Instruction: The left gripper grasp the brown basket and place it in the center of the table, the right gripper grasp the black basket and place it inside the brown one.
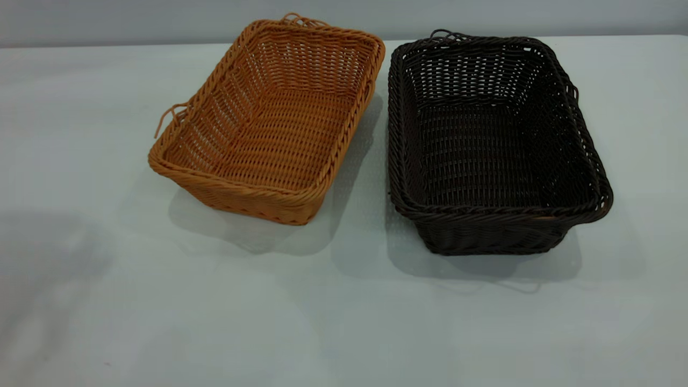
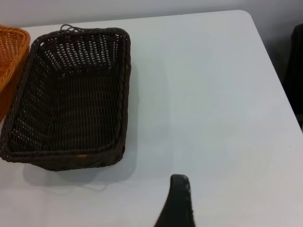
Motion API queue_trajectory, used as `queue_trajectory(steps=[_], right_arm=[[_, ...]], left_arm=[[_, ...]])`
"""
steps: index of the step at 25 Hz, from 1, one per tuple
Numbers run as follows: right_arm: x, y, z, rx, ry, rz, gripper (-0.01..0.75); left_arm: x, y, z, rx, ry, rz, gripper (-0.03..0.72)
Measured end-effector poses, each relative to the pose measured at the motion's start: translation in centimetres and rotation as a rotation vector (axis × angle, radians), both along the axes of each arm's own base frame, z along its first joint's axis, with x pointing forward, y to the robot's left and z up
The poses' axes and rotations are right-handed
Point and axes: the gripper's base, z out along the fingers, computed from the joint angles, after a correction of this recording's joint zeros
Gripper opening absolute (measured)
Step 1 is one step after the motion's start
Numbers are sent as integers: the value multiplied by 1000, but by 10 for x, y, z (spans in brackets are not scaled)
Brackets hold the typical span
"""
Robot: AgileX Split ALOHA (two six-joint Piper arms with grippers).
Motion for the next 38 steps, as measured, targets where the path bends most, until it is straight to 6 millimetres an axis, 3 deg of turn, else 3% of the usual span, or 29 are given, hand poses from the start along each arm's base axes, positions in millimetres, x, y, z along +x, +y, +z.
queue_trajectory(steps=[6, 11, 15, 20, 30, 33, 36, 38], right_arm=[[11, 0, 18, 57, 40, -36, 598], [52, 6, 23, 119, 142, -12, 601], [91, 14, 18, 181, 250, 28, 594], [134, 21, 2, 249, 370, 56, 594], [197, 32, -52, 407, 597, 32, 594], [214, 36, -74, 494, 670, -2, 594], [226, 43, -96, 604, 754, -32, 594], [232, 54, -110, 671, 813, -40, 594]], left_arm=[[77, -31, -44, 7, 53, -75, 544], [129, -53, -93, 17, 126, -112, 544], [156, -71, -127, 24, 162, -142, 544], [174, -98, -166, 32, 202, -189, 545], [189, -111, -224, 39, 222, -206, 515], [187, -119, -242, 41, 216, -220, 412], [188, -122, -250, 35, 193, -220, 218], [190, -123, -249, 29, 177, -217, 130]])
